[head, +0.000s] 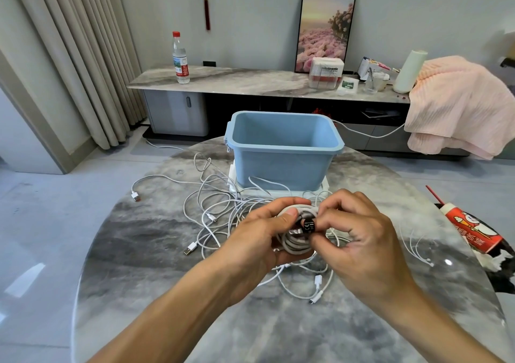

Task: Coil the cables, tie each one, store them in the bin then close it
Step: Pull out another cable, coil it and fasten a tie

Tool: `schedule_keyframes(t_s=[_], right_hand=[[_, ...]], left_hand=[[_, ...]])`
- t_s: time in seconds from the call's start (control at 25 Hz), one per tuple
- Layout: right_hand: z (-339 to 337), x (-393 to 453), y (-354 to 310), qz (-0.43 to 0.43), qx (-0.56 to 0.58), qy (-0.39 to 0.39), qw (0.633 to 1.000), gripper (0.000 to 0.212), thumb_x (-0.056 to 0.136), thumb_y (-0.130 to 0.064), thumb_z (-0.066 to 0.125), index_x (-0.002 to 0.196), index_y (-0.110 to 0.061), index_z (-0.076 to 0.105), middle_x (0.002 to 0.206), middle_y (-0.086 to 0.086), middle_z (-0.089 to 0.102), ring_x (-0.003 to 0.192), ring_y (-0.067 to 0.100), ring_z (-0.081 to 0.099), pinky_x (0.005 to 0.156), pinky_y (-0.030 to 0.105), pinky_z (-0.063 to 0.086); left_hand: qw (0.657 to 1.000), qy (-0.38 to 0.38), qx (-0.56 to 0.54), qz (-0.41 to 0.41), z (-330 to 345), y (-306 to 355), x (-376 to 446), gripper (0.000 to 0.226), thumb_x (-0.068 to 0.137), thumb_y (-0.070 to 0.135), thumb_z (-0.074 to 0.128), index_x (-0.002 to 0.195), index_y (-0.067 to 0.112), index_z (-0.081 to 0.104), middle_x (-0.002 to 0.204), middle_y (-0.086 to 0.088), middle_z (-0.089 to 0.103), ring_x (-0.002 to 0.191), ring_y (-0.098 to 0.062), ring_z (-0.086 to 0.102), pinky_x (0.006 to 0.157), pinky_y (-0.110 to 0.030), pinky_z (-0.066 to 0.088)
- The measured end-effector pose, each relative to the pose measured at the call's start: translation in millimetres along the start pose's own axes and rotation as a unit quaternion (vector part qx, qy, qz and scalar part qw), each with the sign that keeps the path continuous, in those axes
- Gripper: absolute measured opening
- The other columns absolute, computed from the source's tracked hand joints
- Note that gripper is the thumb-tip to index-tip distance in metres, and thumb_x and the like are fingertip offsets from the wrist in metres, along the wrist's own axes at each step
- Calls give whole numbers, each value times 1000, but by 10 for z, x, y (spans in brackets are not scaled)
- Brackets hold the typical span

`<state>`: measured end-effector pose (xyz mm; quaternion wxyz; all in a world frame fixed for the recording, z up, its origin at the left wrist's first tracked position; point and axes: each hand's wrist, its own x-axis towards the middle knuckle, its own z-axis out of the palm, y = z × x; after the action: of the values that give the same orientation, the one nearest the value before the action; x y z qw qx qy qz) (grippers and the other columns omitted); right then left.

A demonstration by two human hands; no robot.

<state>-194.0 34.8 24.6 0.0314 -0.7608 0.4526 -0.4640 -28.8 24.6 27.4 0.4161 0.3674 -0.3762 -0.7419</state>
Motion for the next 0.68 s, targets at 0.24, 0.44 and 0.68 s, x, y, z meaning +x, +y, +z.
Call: schedule_keyframes(t_s=[0.24, 0.44, 0.68], right_hand=[[51, -38, 19, 7, -17, 23, 1000, 11, 69, -5, 72, 64, -13, 67, 90, -7, 62, 83, 19, 55, 74, 23, 43], [54, -40, 19, 27, 18, 12, 999, 11, 69, -5, 71, 65, -14, 66, 104, -12, 69, 100, 16, 62, 86, 23, 47], [56, -56, 54, 66, 89, -1, 994, 23, 70, 9, 76, 66, -11, 64, 106, -6, 69, 101, 11, 67, 87, 18, 47]], left_hand=[[1000, 13, 2, 9, 2, -45, 9, 26, 99, 10, 49, 120, 2, 63, 108, -21, 66, 94, -33, 62, 97, -61, 48], [999, 9, 24, 41, -10, -59, -1, 26, 100, 10, 49, 121, 5, 63, 106, -19, 67, 92, -30, 62, 98, -59, 48], [996, 20, 26, 80, 3, -41, -15, 28, 97, 1, 51, 122, 10, 58, 116, -11, 70, 96, -26, 65, 90, -57, 51]])
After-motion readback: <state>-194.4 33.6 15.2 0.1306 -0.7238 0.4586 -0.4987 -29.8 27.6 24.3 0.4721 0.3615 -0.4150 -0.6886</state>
